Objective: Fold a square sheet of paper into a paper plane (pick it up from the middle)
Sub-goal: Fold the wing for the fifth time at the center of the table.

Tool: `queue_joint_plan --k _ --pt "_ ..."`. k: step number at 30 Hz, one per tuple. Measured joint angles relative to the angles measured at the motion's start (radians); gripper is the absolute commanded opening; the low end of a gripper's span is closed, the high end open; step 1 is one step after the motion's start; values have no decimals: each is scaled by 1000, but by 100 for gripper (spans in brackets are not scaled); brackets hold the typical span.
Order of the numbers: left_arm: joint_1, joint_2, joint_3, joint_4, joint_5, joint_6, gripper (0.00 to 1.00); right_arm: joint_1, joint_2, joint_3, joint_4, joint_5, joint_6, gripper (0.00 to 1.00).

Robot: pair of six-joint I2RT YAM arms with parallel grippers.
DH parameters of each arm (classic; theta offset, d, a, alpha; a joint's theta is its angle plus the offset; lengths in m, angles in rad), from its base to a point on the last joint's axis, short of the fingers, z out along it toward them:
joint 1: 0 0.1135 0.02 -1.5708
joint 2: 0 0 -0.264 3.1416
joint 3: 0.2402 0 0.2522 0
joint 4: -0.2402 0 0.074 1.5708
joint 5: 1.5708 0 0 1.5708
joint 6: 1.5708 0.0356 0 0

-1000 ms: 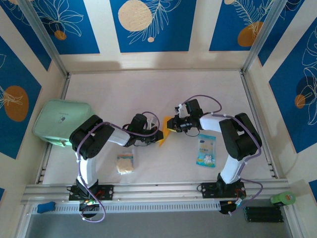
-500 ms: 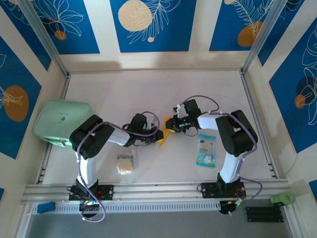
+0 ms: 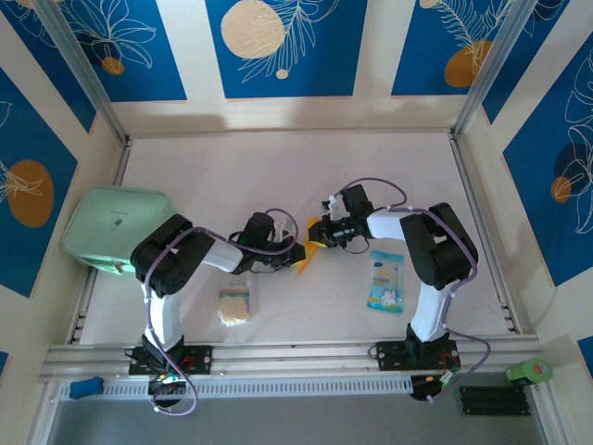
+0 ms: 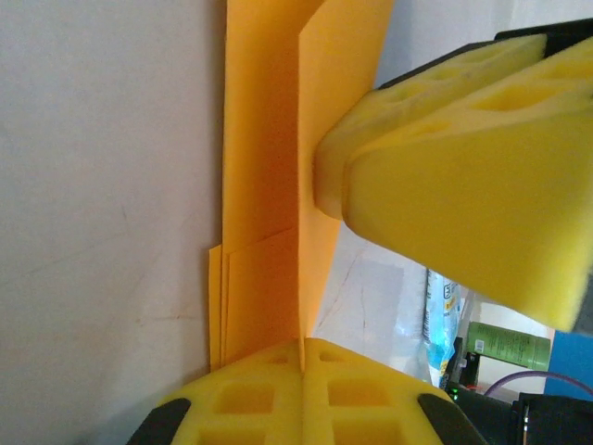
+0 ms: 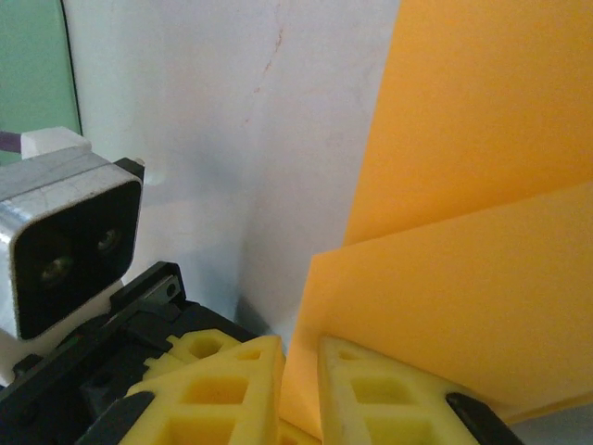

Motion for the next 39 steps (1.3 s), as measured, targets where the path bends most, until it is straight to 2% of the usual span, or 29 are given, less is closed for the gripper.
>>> queue_joint_plan --k 12,21,34,39 --pt "0 2 5 -8 3 0 4 1 14 10 -19 6 -4 17" --pt "1 2 11 -24 4 0 3 1 -103 -21 -13 24 -4 17" --pt "1 1 16 -37 6 0 4 8 -42 -34 -11 29 -4 17" --pt "1 0 21 -50 6 2 7 10 -15 -34 -10 29 -4 17"
